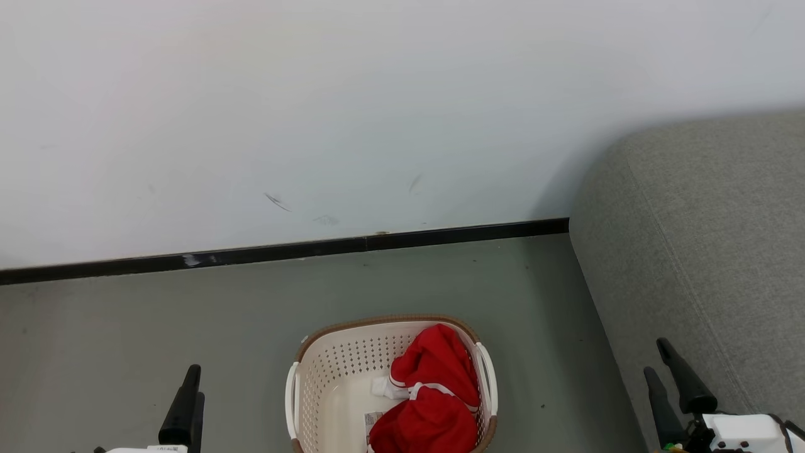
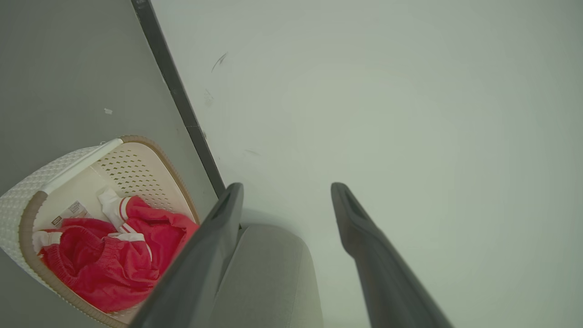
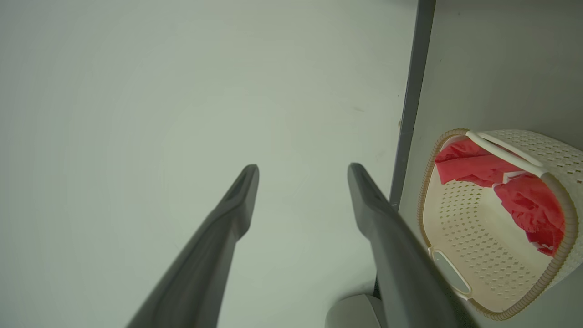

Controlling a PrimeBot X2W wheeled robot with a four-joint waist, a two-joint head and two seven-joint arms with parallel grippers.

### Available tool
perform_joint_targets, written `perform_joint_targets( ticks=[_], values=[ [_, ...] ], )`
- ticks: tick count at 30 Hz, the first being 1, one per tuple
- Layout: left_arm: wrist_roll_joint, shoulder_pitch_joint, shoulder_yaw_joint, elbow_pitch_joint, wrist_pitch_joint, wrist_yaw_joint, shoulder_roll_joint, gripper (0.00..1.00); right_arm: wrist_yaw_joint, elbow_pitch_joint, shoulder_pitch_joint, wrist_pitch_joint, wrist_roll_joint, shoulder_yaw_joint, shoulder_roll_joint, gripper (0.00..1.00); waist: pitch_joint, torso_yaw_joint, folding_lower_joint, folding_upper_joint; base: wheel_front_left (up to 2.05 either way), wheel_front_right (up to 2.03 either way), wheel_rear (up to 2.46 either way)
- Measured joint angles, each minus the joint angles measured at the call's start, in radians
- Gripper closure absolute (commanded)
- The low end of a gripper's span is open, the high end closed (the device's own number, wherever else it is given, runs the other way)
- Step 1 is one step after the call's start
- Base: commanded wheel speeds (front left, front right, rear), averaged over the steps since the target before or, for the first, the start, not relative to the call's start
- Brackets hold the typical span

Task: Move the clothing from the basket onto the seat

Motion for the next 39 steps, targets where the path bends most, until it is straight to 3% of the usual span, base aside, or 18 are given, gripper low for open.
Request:
perform_joint_targets(
  ticks=[12,31,39],
  values=[
    [0.109,0.0,-0.04,-0.028,-0.045,0.0,0.01,0.0,0.0,-0.022,0.001,-0.044,-0.098,0.031,-0.008,0.0,-0.001,0.001,0.001,0.0,0.0,0.0,0.0],
    [0.437,-0.016,-0.091,-0.11,-0.112,0.029,0.019,0.0,0.0,-0.066,-0.001,-0.105,-0.407,0.064,-0.035,0.0,-0.01,0.003,0.0156,0.0,0.0,0.0,0.0],
    [0.59,-0.017,-0.124,-0.143,-0.144,0.053,0.025,0.0,0.0,-0.077,-0.004,-0.132,-0.571,0.076,-0.036,0.0,-0.01,0.004,0.0174,0.0,0.0,0.0,0.0]
  ],
)
